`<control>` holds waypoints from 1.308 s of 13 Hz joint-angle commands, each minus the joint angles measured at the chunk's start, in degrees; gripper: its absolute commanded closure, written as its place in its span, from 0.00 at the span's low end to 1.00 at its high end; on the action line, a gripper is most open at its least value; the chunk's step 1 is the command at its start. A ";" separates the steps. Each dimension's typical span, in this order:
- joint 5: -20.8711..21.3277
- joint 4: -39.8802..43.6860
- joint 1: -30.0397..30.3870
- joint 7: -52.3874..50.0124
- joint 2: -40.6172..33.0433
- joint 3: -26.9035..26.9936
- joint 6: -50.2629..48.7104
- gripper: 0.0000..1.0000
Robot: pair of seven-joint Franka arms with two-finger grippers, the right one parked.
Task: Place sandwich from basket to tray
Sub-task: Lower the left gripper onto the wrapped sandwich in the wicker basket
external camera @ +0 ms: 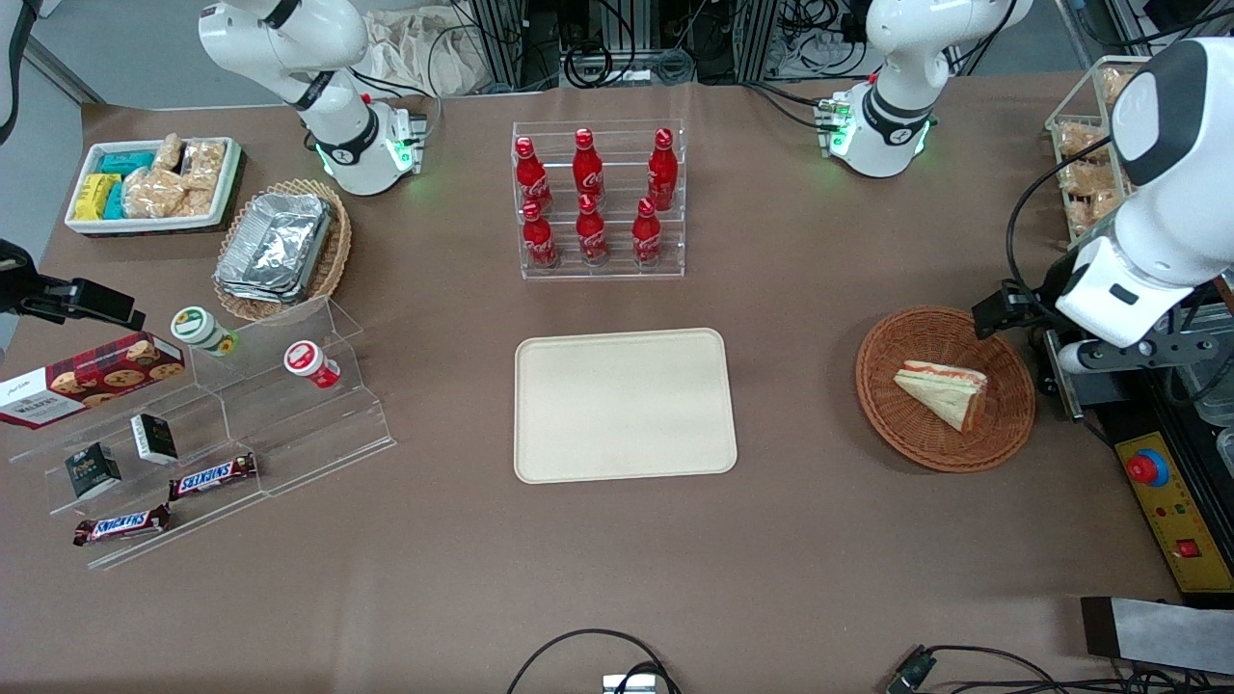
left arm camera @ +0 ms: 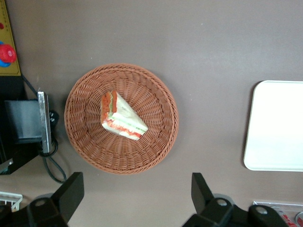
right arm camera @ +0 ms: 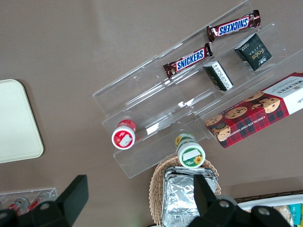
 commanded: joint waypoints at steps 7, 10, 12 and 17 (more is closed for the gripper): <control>0.27 3.16 1.74 -10.62 7.36 0.61 -2.16 0.00; 0.54 -7.29 2.96 -20.08 7.46 0.70 10.83 0.00; 0.54 -14.67 3.50 -21.57 7.46 0.79 20.93 0.00; 2.82 -26.56 3.59 -29.46 11.49 4.39 40.73 0.00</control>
